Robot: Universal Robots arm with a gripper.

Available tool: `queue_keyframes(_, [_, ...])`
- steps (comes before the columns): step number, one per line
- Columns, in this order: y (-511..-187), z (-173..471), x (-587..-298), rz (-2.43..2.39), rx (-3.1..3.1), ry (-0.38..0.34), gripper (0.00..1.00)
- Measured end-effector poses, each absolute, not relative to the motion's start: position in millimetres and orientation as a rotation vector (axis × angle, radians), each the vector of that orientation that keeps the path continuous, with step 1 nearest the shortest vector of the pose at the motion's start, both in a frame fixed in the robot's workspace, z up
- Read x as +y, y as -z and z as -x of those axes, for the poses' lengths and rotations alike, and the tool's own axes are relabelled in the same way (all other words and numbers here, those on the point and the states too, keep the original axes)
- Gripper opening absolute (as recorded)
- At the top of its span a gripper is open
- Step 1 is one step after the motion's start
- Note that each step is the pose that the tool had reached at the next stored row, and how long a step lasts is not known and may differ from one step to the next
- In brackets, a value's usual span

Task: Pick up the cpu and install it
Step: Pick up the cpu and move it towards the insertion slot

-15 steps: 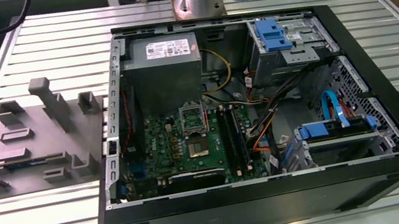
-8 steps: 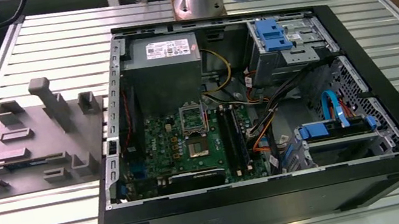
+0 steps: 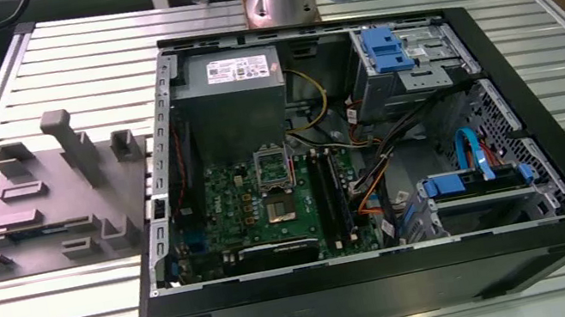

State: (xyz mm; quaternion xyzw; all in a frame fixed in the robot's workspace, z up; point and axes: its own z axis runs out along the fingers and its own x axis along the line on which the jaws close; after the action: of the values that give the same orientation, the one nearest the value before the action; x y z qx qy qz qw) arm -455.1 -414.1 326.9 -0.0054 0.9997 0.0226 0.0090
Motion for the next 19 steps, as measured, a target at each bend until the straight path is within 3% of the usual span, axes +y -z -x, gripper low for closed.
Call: queue_keyframes(19, [-343, 455, -414, 0.017, 3.123, -0.069, 0.47])
